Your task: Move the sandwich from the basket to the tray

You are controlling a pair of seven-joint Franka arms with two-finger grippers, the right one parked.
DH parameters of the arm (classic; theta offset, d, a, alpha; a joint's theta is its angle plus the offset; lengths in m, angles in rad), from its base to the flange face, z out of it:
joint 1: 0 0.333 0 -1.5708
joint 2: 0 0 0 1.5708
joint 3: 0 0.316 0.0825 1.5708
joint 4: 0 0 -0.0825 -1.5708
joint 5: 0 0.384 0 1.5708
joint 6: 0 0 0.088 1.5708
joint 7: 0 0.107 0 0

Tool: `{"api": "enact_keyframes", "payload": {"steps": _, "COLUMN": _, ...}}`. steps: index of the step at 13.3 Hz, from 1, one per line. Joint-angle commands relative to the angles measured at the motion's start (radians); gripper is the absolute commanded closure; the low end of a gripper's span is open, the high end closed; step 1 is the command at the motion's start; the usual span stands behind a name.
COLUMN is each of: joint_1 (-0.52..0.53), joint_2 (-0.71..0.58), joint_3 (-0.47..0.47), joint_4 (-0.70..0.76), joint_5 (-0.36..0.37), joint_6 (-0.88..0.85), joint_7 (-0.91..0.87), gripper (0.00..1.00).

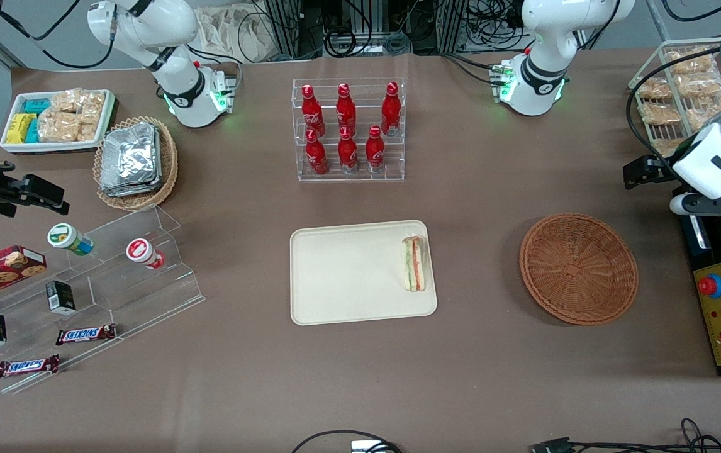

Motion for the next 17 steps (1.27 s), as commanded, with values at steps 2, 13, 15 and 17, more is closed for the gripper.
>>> {"api": "enact_keyframes", "payload": {"steps": 2, "joint_1": -0.004, "joint_2": -0.015, "joint_3": 0.012, "joint_4": -0.016, "joint_5": -0.010, "joint_6": 0.014, "joint_7": 0.015, "gripper": 0.00}}
{"api": "enact_keyframes", "payload": {"steps": 13, "joint_1": -0.001, "joint_2": -0.015, "joint_3": 0.014, "joint_4": -0.011, "joint_5": -0.012, "joint_6": 0.004, "joint_7": 0.012, "gripper": 0.00}}
{"api": "enact_keyframes", "payload": {"steps": 15, "joint_1": 0.001, "joint_2": -0.015, "joint_3": 0.014, "joint_4": -0.008, "joint_5": -0.012, "joint_6": 0.003, "joint_7": 0.012, "gripper": 0.00}}
{"api": "enact_keyframes", "payload": {"steps": 17, "joint_1": 0.001, "joint_2": -0.015, "joint_3": 0.014, "joint_4": -0.007, "joint_5": -0.010, "joint_6": 0.010, "joint_7": 0.014, "gripper": 0.00}}
